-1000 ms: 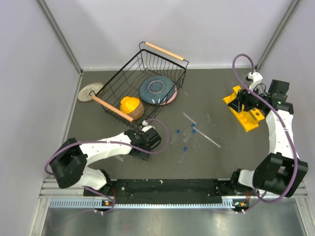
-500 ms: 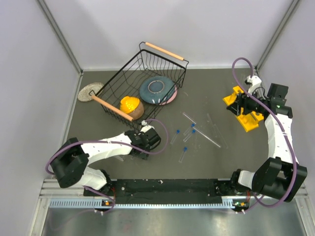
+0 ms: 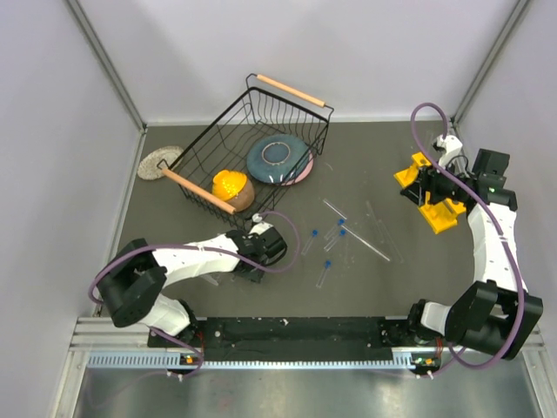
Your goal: Organize the chemistry lab equipment
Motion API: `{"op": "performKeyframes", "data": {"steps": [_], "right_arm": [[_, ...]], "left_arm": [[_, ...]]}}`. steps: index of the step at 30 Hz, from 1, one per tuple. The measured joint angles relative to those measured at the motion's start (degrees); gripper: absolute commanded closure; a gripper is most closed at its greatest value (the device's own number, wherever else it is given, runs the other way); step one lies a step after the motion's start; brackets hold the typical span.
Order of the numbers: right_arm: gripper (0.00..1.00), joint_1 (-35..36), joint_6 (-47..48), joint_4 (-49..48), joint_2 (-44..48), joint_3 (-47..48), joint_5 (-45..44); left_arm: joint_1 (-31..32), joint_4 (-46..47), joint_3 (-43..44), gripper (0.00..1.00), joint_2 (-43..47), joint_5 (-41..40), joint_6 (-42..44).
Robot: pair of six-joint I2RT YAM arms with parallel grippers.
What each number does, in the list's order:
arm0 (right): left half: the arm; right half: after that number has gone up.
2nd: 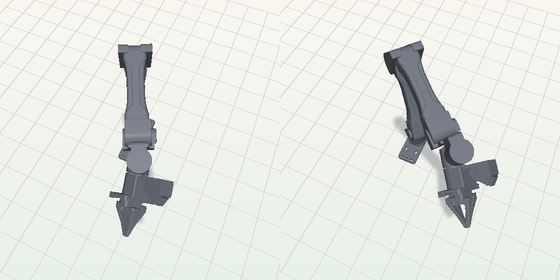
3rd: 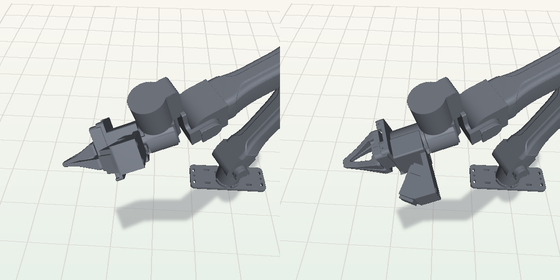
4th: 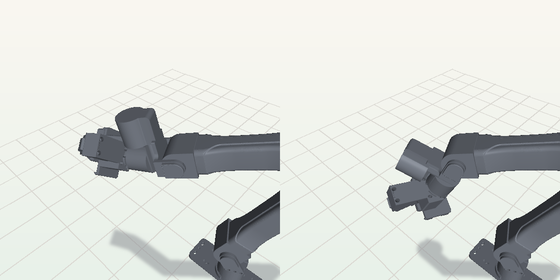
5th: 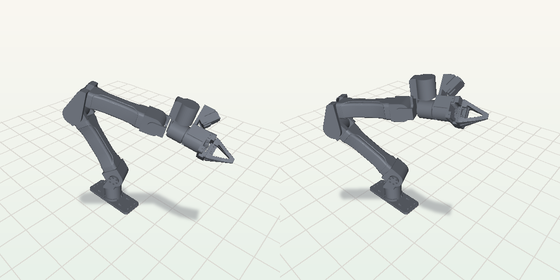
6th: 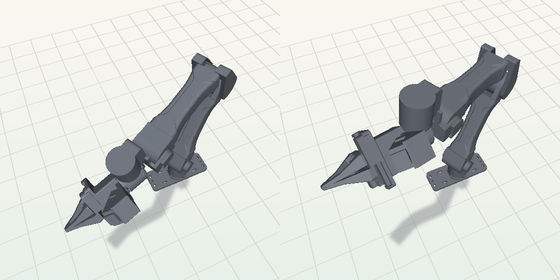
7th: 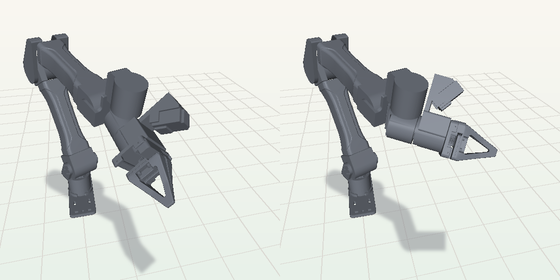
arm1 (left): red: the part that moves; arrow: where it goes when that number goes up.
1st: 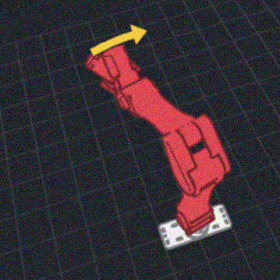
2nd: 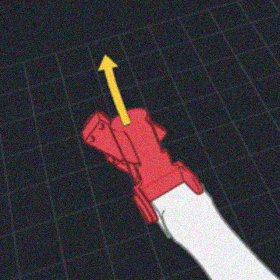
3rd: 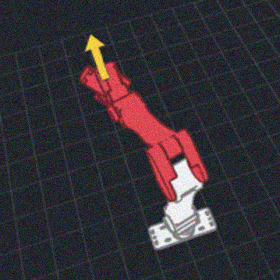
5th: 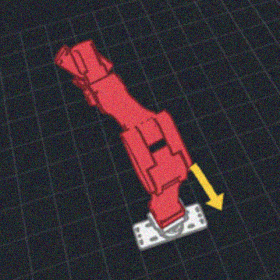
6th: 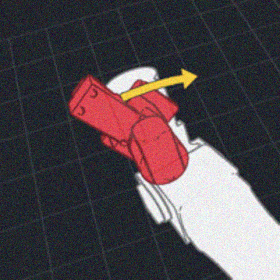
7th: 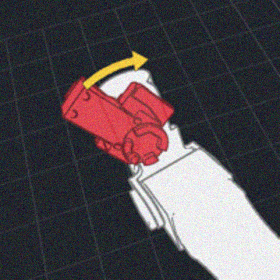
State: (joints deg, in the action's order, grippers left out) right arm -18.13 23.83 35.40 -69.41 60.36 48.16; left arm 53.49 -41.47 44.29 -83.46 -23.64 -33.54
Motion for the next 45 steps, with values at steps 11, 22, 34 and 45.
{"op": "performKeyframes", "data": {"steps": [11, 22, 34, 45], "right_arm": [[0.42, 0.0, -0.04, 0.0, 1.2, -0.02, 0.02], [0.42, 0.0, -0.48, 0.0, 1.31, -0.04, 0.39], [0.42, 0.0, -1.11, 0.72, 4.24, -2.73, 1.95], [0.41, 7.04, -2.38, 4.94, 6.29, -7.85, 6.14]], "left_arm": [[-0.48, 2.21, 0.35, 0.53, -0.61, 3.43, 0.24], [2.32, 9.44, -1.36, 0.65, 0.42, 13.07, -0.04], [5.03, 10.34, 4.37, 0.86, -5.57, 13.75, -2.75], [6.32, 14.12, 5.03, 0.87, -3.15, 14.27, -1.42]]}}
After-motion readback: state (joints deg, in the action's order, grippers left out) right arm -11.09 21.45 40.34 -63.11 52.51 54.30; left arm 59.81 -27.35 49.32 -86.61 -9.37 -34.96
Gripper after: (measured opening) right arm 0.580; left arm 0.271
